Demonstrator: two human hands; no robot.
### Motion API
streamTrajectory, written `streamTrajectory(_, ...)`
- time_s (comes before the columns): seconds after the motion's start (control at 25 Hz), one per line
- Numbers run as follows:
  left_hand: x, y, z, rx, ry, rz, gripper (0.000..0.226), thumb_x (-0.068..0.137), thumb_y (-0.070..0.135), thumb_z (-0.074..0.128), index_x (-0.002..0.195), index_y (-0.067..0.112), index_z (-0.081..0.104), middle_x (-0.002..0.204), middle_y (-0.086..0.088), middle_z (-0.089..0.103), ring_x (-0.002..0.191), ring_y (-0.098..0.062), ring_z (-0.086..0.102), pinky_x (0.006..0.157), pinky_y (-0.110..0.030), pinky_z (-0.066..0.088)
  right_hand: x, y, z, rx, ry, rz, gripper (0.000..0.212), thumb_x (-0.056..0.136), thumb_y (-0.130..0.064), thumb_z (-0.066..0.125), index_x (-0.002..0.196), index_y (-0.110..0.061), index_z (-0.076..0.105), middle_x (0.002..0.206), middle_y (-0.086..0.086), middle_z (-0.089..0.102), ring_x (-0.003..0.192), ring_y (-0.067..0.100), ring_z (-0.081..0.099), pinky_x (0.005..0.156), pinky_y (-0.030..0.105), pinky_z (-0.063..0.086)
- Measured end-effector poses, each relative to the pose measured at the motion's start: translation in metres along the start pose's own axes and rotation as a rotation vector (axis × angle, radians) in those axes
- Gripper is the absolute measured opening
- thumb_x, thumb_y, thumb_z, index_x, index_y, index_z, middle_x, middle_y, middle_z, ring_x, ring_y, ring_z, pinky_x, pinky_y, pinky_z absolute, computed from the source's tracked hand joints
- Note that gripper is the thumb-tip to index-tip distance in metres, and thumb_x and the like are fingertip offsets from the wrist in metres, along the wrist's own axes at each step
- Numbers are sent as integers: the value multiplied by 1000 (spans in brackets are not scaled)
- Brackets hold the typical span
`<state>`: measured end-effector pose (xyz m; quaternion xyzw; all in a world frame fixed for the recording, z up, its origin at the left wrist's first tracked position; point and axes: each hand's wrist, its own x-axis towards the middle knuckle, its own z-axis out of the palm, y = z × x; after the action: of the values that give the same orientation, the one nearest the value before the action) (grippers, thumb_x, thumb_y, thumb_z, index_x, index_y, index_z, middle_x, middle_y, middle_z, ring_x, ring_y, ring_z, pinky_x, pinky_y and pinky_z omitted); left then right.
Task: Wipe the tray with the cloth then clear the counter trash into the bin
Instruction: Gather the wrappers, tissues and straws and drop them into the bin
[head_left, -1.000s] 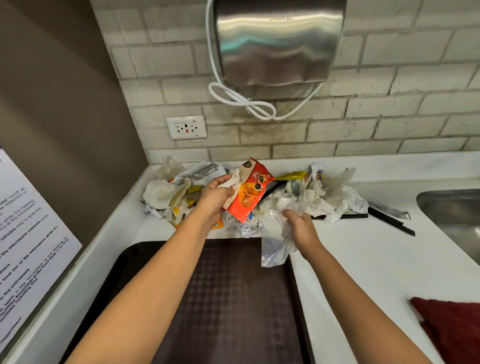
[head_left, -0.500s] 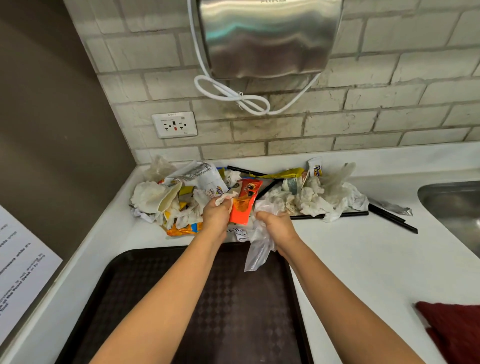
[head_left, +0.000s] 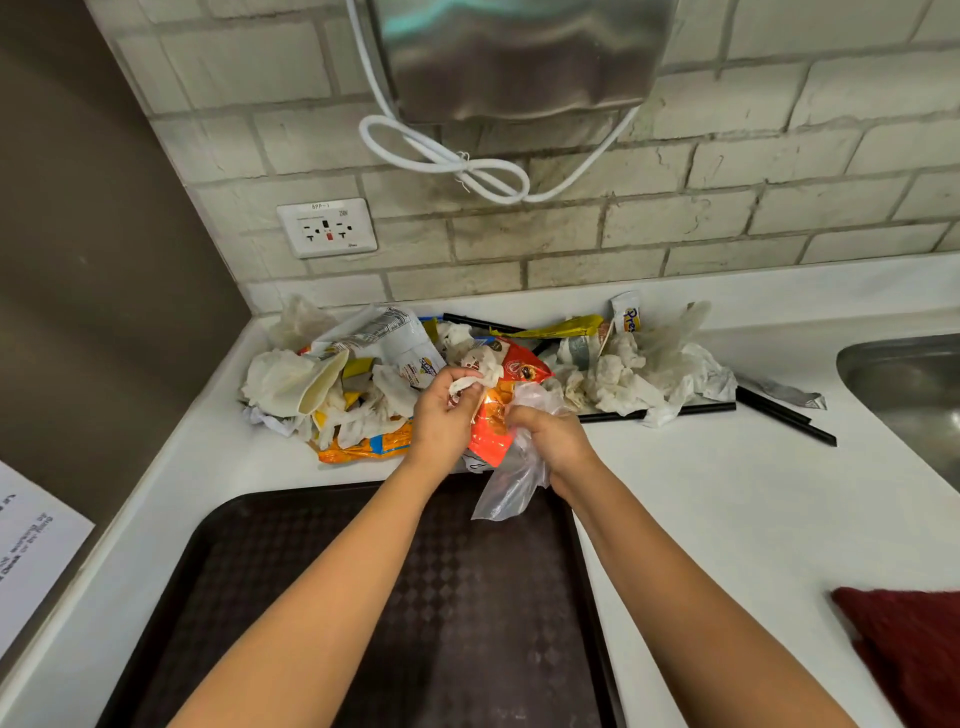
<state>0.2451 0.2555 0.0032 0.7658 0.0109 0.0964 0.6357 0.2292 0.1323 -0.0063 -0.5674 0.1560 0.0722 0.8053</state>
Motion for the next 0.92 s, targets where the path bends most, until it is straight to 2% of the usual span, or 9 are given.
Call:
streamTrajectory(0.12,6,0,-1,69,141,-189,29,94,16,48,122,9,53,110,-14,59,94,-23,58,73,-26,46,2,1,-2,-36,99,-45,17,71,4,65,78,-12,63,80,12,67,73,28,65,77,41,54)
streamTrajectory(0.2,10,-1,-8,241,140,-360,54,93,27,46,142,11,30,139,-17,41,126,-34,42,98,-34,37,1,1,-5,-96,132,-76,18,72,2,67,76,-15,62,88,13,67,80,29,65,81,42,54)
streamTrajectory(0.28,5,5,-10,271,146,-393,68,91,37,47,147,15,16,151,-17,23,137,-33,27,109,-39,26,-1,-2,-8,-142,136,-103,18,72,-1,70,77,-16,61,93,15,67,85,30,66,84,42,54)
streamTrajectory(0.36,0,14,-5,180,117,-296,63,91,36,51,145,15,25,148,-12,33,131,-26,38,104,-34,32,-5,-7,-9,-188,144,-124,18,71,-3,72,85,-10,64,97,17,68,89,31,66,86,42,53)
streamTrajectory(0.44,-7,26,1,78,-8,-263,56,90,24,56,140,13,34,137,-7,47,110,-16,51,92,-29,42,-11,-11,-8,-238,149,-158,24,71,-6,73,93,-5,65,95,15,68,86,29,66,82,38,54)
streamTrajectory(0.56,-15,36,2,-122,-52,-292,50,89,1,55,136,8,38,131,-11,53,103,-19,56,87,-34,48,-28,-17,-9,-346,140,-248,10,72,-15,74,78,-12,66,77,5,67,70,18,63,62,22,49)
streamTrajectory(0.64,-19,40,-3,-216,1,-278,48,90,-4,52,135,8,39,129,-14,54,108,-23,57,88,-34,48,-38,-19,-16,-357,190,-281,15,74,-20,73,65,-16,61,64,-1,62,59,12,59,52,17,44)
streamTrajectory(0.76,-31,48,-12,-261,62,-242,48,89,-4,51,134,11,40,126,-12,57,100,-19,59,84,-33,50,-55,-25,-32,-283,284,-308,19,76,-19,70,66,-9,57,62,2,56,57,16,53,57,24,42)
streamTrajectory(0.92,-62,58,-20,-307,71,-204,49,89,-5,48,132,17,40,103,-2,62,81,-7,62,58,-19,50,-84,-27,-50,-141,341,-374,7,79,-11,64,73,-10,61,64,2,59,61,20,57,60,28,45)
